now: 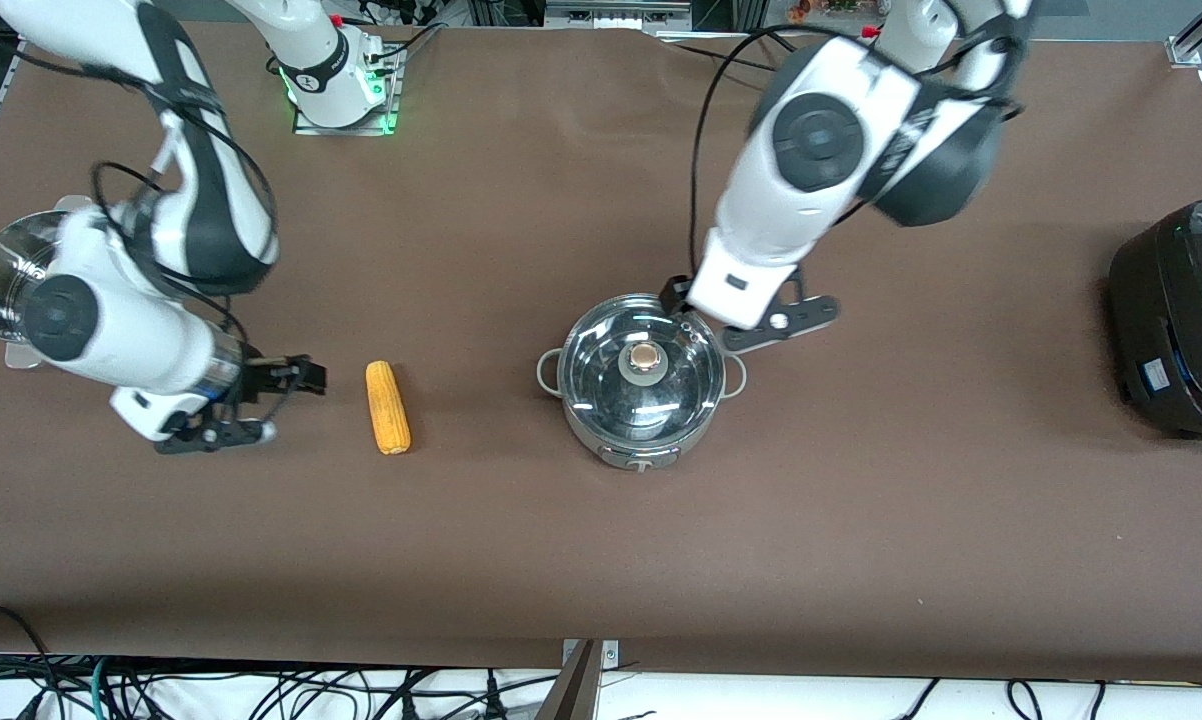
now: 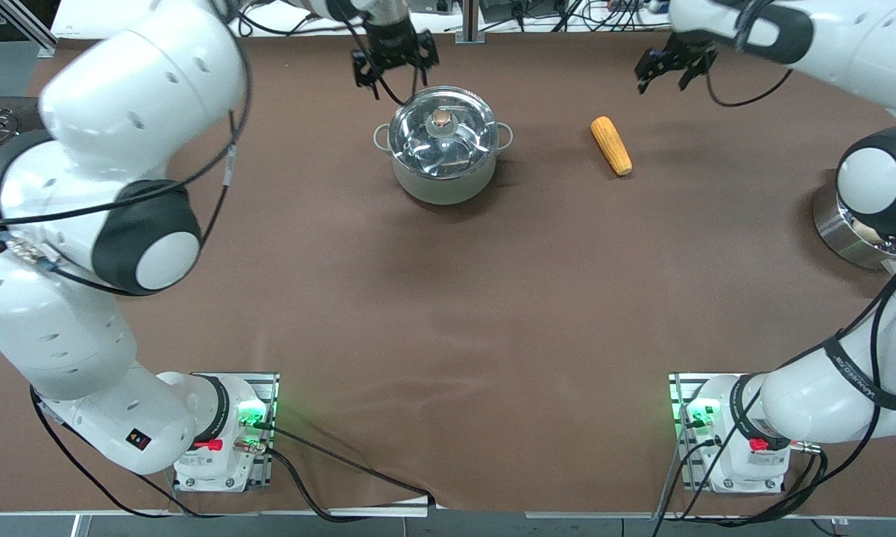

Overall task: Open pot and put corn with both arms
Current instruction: 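Reach the left gripper to the lid knob while the right gripper reaches the corn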

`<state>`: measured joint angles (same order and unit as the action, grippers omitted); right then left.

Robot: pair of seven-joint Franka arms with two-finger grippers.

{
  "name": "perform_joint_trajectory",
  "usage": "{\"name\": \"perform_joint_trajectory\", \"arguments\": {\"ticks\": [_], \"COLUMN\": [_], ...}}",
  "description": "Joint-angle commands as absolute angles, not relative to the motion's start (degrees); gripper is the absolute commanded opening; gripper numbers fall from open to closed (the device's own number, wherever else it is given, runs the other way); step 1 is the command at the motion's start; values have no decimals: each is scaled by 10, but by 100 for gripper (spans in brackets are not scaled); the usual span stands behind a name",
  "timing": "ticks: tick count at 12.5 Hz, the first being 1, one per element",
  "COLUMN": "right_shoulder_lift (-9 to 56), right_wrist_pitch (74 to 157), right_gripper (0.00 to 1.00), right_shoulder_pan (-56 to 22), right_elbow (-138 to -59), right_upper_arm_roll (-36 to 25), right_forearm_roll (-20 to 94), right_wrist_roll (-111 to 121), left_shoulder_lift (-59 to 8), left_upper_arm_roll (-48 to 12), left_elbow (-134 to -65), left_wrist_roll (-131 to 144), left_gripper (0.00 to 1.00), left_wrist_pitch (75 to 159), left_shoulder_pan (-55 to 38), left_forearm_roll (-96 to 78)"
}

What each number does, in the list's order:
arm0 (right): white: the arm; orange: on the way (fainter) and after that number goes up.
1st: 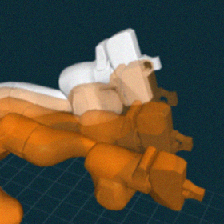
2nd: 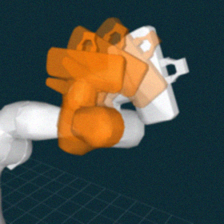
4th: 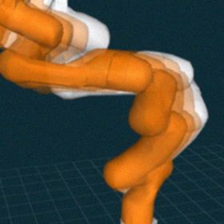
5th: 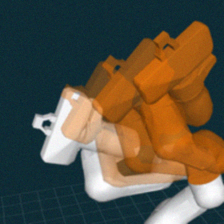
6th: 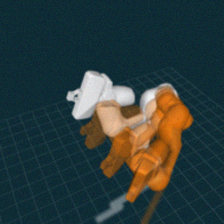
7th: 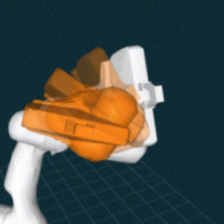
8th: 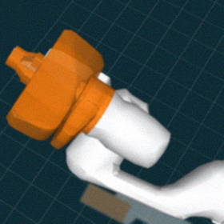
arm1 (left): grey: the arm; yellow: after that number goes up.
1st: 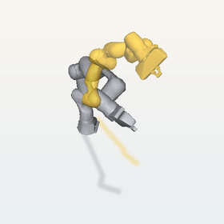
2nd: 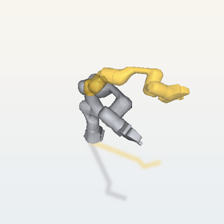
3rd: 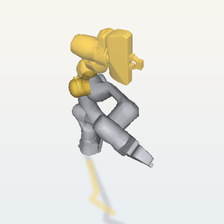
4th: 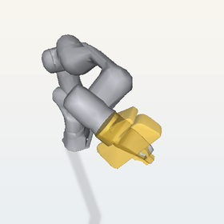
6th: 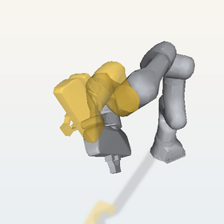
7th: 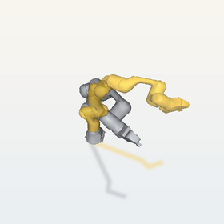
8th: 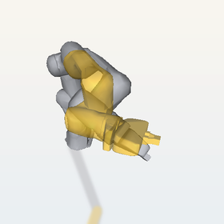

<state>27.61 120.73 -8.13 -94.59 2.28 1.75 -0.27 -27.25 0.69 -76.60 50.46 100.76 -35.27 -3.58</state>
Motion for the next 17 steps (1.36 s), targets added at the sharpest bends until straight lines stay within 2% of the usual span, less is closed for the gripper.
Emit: {"name": "perform_joint_trajectory", "arguments": {"ticks": [1,3,6,9,12,17], "right_shoulder_lift": [278,285,302,313,324,337], "right_wrist_pitch": [1297,1338,1425,1442,1496,1506], "right_gripper": [100,100,100,100,100,100], "right_shoulder_pan": [-115,-131,-130,-125,-125,-125], "right_elbow": [-1005,-1029,-1072,-1078,-1102,-1103], "right_upper_arm_roll": [21,21,20,19,19,20], "right_forearm_roll": [-14,-18,-21,-21,-21,-18], "right_wrist_roll": [-1,-1,33,65,66,64], "left_shoulder_lift": [-329,-354,-369,-375,-389,-394], "left_upper_arm_roll": [16,16,18,20,20,20], "left_elbow": [-738,-736,-726,-726,-726,-726], "left_wrist_roll": [500,491,433,420,419,388], "left_gripper": [100,100,100,99,98,89], "left_wrist_pitch": [1052,1090,1094,1113,1130,1131], "left_shoulder_pan": [-393,-405,-410,-405,-403,-401], "left_forearm_roll": [-4,-4,-3,-3,-2,-2]}}
